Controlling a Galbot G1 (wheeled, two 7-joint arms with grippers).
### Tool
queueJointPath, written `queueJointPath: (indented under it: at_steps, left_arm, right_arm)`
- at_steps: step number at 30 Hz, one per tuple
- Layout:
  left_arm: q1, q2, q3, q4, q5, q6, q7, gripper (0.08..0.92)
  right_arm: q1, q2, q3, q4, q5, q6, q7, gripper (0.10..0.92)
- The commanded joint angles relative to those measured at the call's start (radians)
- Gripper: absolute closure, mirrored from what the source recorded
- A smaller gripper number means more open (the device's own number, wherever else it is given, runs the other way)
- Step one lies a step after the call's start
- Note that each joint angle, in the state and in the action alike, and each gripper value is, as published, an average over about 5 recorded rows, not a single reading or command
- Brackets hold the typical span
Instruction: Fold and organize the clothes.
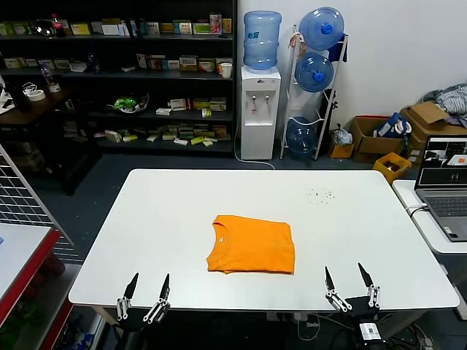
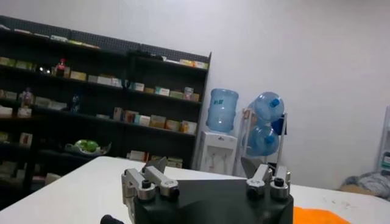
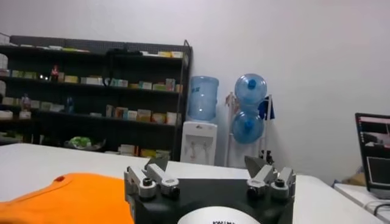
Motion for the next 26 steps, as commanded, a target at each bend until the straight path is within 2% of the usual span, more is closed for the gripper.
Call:
queueJointPath:
  at_steps: [1,26]
  left_arm:
    - [-0.003,0.002,0.002,0.004,0.000,0.000,0.000,0.177]
    - [-0.016,-0.016,0.010,0.007,0.002,0.009,0.015,0.177]
  right_arm:
    - [0.000,0.000,-0.011,-0.004,0.037,-0.021,-0.004,0.203]
    - [0.003,-0.032,-0.066,0.025,0.073,-0.168,-0.014,0.203]
